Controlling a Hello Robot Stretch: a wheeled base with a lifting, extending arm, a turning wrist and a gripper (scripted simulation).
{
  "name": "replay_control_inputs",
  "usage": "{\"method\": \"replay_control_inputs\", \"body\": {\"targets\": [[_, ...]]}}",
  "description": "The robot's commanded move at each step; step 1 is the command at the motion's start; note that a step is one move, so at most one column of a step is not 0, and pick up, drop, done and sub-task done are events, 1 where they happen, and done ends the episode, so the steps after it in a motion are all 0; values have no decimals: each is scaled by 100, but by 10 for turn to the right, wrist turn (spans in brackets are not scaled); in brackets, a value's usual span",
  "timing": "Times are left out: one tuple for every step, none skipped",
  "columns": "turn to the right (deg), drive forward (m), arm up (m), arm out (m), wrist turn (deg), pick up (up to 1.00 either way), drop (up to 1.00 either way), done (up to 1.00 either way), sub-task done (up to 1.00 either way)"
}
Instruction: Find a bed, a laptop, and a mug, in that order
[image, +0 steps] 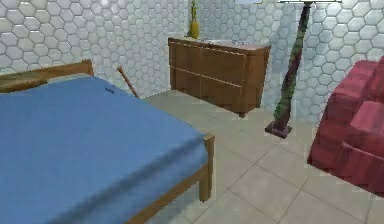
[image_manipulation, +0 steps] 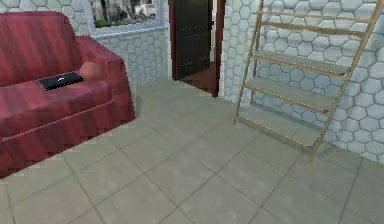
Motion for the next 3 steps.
{"method": "replay_control_inputs", "body": {"targets": [[450,0,0,0,0,0,0,0,0],[0,100,0,0,0,0,0,0,0],[0,30,0,0,0,0,0,0,0]]}}
